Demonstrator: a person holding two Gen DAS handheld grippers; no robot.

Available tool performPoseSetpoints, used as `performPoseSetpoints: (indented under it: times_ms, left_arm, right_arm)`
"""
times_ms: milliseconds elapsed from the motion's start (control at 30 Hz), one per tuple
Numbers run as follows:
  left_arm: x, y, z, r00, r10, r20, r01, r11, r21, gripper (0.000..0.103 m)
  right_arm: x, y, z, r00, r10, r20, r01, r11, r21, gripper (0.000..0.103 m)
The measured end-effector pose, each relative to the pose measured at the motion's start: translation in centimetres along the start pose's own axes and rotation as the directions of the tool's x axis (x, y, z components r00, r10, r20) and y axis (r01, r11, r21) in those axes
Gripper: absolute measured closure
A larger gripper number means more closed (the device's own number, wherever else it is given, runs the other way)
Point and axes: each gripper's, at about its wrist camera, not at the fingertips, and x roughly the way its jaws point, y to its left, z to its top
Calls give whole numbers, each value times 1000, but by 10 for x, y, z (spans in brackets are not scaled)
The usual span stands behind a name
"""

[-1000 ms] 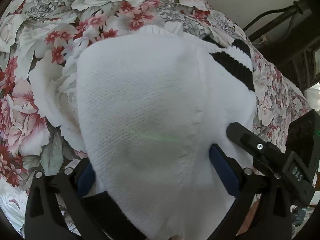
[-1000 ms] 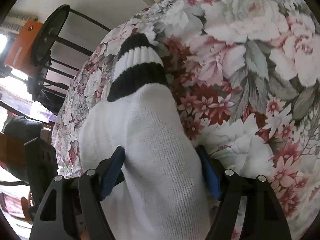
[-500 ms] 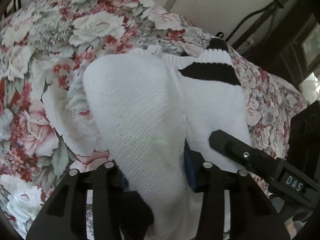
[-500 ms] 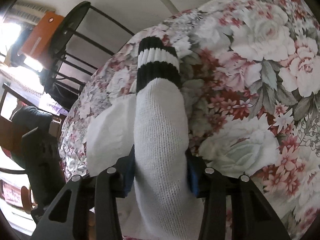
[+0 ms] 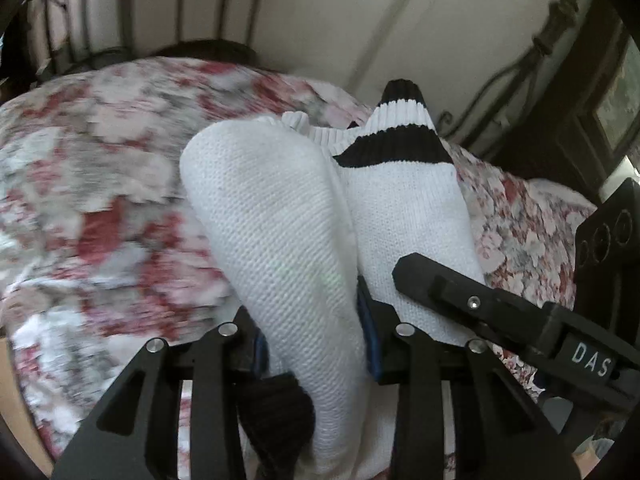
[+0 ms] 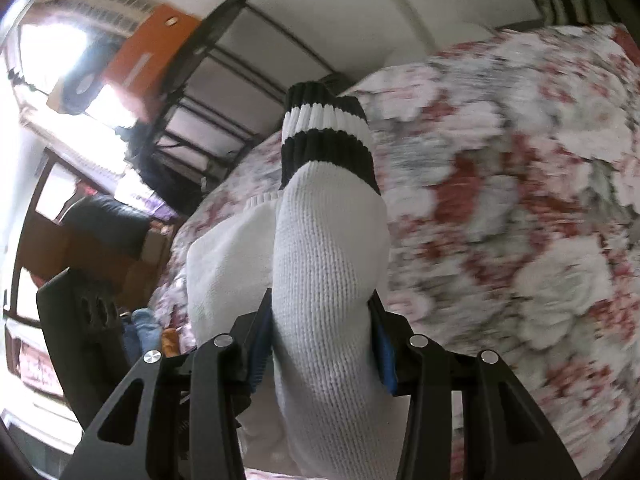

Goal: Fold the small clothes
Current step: 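Grasp the sweater with the right tool while the left tool holds it, then lift the folded sweater with both tools and carry it onto the clothes stack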

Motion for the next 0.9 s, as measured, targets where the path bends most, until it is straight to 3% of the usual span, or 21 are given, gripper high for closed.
performPoseSetpoints:
  times_ms: [200,400,600,733,900]
  left_arm:
    - [-81,68,-6,995,32,96,-21,994,-109,69]
    - [-172,165,-23,982,69,173,-20,963,-270,68]
    - [-261,235,-38,947,226,227,-139,929,-343,69]
    - [-310,282,-49,916,320,242,-205,892,-403,69]
    - [-358,339,-67,887,393,244,-243,846,-475,69]
  right_arm:
    - [15,93,-19,994,102,-48,-106,992,-69,58]
    - [38,198,-43,971,207,-122,-226,959,-171,58]
    - [72,298,-75,919,329,-219,-374,901,-219,58]
    - [102,362,-96,864,395,-311,-468,859,-208,58]
    - [130,433,-127,820,406,-403,-526,811,-255,59]
